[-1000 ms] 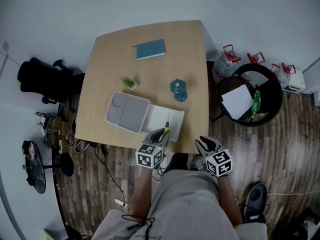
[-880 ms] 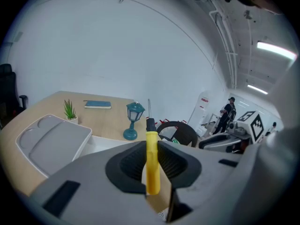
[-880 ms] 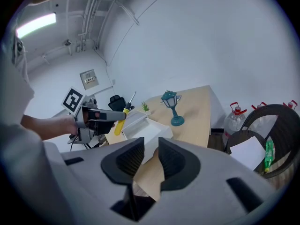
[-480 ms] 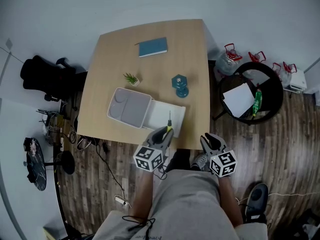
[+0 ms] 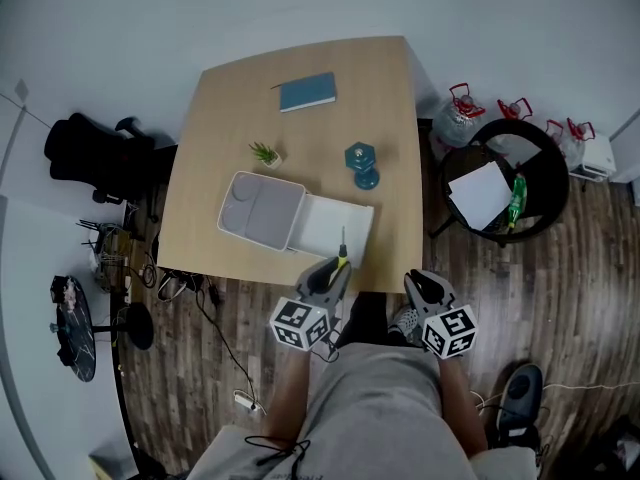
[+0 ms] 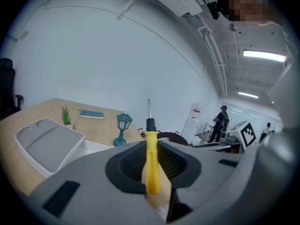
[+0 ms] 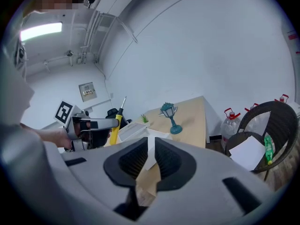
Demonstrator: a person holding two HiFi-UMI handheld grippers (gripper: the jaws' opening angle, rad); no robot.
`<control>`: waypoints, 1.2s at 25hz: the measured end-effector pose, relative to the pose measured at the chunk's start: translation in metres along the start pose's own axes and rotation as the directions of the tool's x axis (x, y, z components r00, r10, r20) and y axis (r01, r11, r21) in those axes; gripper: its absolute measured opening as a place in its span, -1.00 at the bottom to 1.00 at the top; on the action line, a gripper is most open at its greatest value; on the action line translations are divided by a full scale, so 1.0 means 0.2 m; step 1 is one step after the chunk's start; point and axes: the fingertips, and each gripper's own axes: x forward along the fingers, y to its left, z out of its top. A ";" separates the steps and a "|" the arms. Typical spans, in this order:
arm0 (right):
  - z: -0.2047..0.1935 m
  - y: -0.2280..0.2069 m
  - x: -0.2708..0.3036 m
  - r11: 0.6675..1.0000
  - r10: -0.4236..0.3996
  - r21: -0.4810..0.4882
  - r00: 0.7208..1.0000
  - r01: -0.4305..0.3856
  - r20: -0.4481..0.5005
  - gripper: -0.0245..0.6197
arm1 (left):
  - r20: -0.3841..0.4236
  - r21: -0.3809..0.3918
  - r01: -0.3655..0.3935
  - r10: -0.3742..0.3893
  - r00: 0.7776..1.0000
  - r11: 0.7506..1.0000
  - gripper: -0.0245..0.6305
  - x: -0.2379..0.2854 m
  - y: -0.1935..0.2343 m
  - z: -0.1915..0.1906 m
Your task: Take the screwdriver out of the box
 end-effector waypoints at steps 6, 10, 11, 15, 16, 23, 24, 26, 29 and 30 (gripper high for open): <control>-0.03 0.03 -0.01 1.000 0.002 -0.007 1.000 -0.002 0.012 -0.82 | -0.009 0.015 -0.008 0.008 1.000 1.000 -0.71 -0.05 0.00 -0.06; -0.04 0.03 -0.04 1.000 -0.009 -0.012 1.000 0.009 0.018 -0.89 | 0.001 0.009 -0.004 0.004 1.000 1.000 -0.70 -0.07 -0.02 -0.08; -0.04 0.03 -0.04 1.000 -0.011 -0.014 1.000 0.011 0.018 -0.90 | 0.001 0.008 -0.004 0.004 1.000 1.000 -0.70 -0.07 -0.02 -0.09; -0.06 0.05 -0.06 1.000 -0.012 -0.018 1.000 0.012 0.012 -0.91 | -0.006 0.008 -0.011 0.011 1.000 1.000 -0.71 -0.08 -0.02 -0.11; -0.06 0.05 -0.06 1.000 -0.013 -0.022 1.000 0.014 0.009 -0.91 | -0.003 0.007 -0.012 0.012 1.000 1.000 -0.71 -0.08 -0.03 -0.11; -0.07 0.08 -0.07 0.999 0.007 -0.047 1.000 -0.007 -0.002 -0.92 | 0.011 -0.002 -0.024 0.024 1.000 1.000 -0.71 -0.11 -0.03 -0.12; -0.08 0.08 -0.07 0.999 0.011 -0.049 1.000 -0.011 -0.004 -0.92 | 0.013 -0.002 -0.026 0.026 1.000 1.000 -0.70 -0.12 -0.03 -0.11; -0.07 0.08 -0.07 0.999 0.013 -0.048 1.000 -0.013 -0.005 -0.92 | 0.010 -0.002 -0.030 0.030 0.999 1.000 -0.70 -0.12 -0.03 -0.12; -0.07 0.08 -0.07 0.999 0.011 -0.045 1.000 -0.011 -0.004 -0.92 | -0.004 -0.005 -0.045 0.045 0.999 0.999 -0.70 -0.12 -0.02 -0.13; -0.08 0.08 -0.06 0.999 0.013 -0.043 1.000 -0.013 -0.005 -0.92 | -0.007 -0.007 -0.050 0.050 0.999 0.999 -0.71 -0.12 -0.01 -0.13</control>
